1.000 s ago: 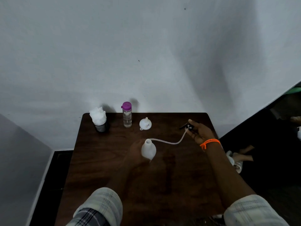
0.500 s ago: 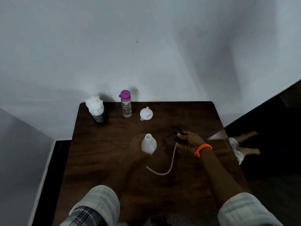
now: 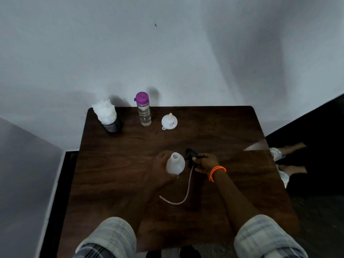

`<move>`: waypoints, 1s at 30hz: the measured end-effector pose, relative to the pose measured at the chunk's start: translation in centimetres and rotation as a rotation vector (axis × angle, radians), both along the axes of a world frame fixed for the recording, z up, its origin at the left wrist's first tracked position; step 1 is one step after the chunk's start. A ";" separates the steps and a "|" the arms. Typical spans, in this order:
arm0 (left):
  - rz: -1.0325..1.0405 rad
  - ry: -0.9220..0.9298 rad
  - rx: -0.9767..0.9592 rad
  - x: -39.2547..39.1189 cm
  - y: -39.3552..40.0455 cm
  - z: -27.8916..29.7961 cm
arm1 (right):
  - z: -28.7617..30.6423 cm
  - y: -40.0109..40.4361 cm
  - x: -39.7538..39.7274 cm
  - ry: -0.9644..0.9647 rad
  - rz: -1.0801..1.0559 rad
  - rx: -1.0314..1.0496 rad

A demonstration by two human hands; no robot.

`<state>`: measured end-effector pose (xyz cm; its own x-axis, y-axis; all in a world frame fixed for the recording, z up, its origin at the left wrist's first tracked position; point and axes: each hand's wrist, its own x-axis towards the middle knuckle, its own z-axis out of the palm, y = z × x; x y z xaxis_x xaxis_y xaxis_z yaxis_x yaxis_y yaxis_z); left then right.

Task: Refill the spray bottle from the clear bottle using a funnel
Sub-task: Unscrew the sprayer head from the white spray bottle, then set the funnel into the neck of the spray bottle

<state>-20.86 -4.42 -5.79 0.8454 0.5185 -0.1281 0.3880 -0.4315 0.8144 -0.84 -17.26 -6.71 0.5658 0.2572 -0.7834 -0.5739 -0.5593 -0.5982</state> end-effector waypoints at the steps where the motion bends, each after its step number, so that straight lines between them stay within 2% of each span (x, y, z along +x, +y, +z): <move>1: -0.008 0.008 0.012 0.1 0.0 0.0 | -0.1 0.0 0.0 -0.021 0.005 -0.010; 8: -0.083 0.091 0.013 0.2 0.8 -0.2 | 0.2 -0.2 -0.1 -0.294 0.173 -0.175; 13: -0.069 0.046 -0.002 -0.2 0.8 -1.0 | 0.6 -0.4 -0.2 -0.341 0.231 -0.188; 17: -0.129 0.023 0.114 -1.1 1.7 -1.0 | 0.7 -0.4 0.1 -0.370 0.258 -0.196; 20: -0.042 0.031 0.111 -1.7 2.4 -1.6 | 0.7 -0.2 0.5 -0.451 0.226 -0.201; 25: 0.153 0.176 -0.118 -0.8 4.0 -1.3 | 1.7 2.1 1.0 -0.599 0.195 -0.235; 30: 0.251 0.149 -0.191 2.4 6.3 -0.5 | 1.7 5.7 2.0 -0.638 0.250 -0.183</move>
